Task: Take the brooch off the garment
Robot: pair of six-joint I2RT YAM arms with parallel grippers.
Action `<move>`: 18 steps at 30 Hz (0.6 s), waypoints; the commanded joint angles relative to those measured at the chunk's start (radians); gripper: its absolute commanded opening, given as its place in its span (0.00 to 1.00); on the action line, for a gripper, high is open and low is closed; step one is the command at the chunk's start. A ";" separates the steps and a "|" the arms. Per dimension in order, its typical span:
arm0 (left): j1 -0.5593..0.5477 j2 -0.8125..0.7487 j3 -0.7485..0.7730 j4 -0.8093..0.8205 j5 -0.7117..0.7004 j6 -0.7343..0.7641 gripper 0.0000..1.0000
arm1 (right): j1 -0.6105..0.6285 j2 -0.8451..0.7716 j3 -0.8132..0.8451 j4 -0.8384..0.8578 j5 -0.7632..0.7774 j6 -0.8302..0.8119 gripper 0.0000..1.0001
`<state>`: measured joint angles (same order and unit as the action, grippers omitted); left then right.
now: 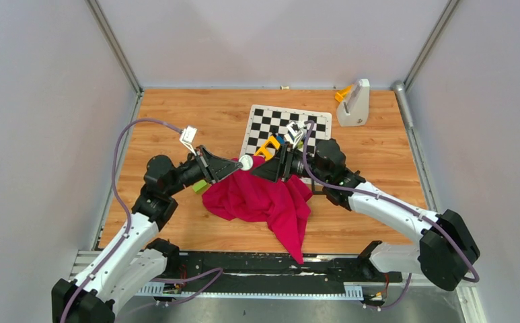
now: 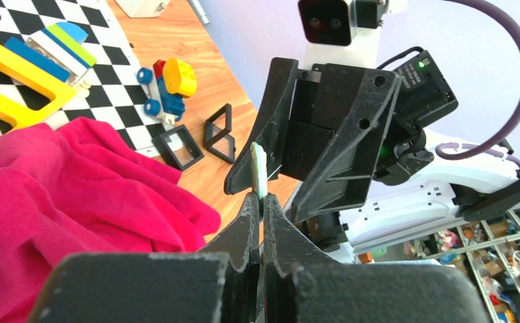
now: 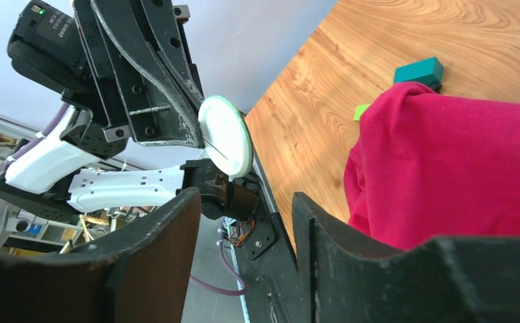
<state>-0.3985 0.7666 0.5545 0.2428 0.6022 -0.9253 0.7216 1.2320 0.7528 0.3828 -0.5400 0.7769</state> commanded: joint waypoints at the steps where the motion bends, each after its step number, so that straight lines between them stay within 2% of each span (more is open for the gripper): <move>1: 0.004 -0.026 -0.028 0.134 0.032 -0.070 0.00 | 0.008 0.021 0.056 0.090 -0.014 0.048 0.50; 10: 0.004 -0.031 -0.049 0.215 0.059 -0.110 0.00 | 0.008 0.025 0.067 0.140 -0.012 0.092 0.35; 18: 0.004 -0.028 -0.060 0.269 0.071 -0.138 0.00 | 0.008 0.008 0.060 0.166 -0.030 0.109 0.36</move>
<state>-0.3985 0.7479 0.5014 0.4213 0.6479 -1.0351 0.7254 1.2640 0.7807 0.4820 -0.5522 0.8677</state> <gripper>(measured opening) 0.008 0.348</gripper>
